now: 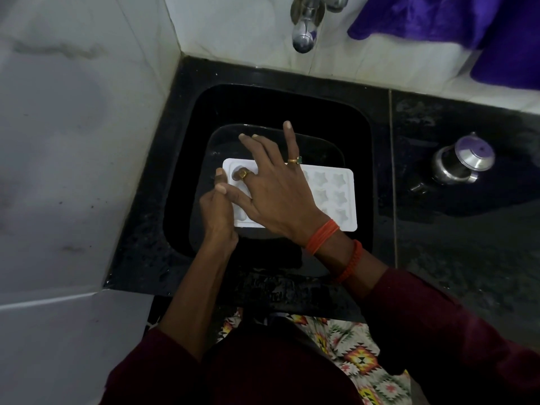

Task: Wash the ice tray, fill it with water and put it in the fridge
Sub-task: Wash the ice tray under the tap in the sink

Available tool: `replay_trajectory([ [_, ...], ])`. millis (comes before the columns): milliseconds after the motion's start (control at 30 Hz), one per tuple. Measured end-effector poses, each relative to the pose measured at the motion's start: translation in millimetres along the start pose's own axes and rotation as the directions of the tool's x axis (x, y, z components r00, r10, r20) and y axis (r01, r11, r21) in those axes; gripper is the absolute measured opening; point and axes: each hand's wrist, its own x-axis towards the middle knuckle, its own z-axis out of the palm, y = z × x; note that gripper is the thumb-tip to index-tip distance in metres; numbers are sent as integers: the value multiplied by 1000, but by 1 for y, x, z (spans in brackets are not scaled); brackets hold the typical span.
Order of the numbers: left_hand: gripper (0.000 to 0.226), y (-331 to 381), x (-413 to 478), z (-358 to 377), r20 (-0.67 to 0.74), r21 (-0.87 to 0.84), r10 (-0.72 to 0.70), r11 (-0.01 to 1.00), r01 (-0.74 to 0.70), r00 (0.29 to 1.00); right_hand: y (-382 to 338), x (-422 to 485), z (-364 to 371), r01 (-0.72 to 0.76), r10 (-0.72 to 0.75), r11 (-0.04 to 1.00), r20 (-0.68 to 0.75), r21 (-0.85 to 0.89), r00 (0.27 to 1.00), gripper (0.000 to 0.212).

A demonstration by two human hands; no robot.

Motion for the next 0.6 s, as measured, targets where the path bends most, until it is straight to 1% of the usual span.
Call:
replay_trajectory([
  [133, 42, -2, 2, -1, -2, 7, -10, 1000, 10, 1000, 0, -5, -5, -17, 19, 999, -48, 42, 999, 64],
  [333, 38, -6, 3, -1, 4, -14, -1, 1000, 1, 1000, -2, -15, -5, -11, 12, 998, -10, 54, 1000, 62],
  [600, 43, -8, 1, 2, 26, -37, 19, 999, -18, 999, -5, -23, -2, -5, -1, 996, 73, 89, 997, 64],
])
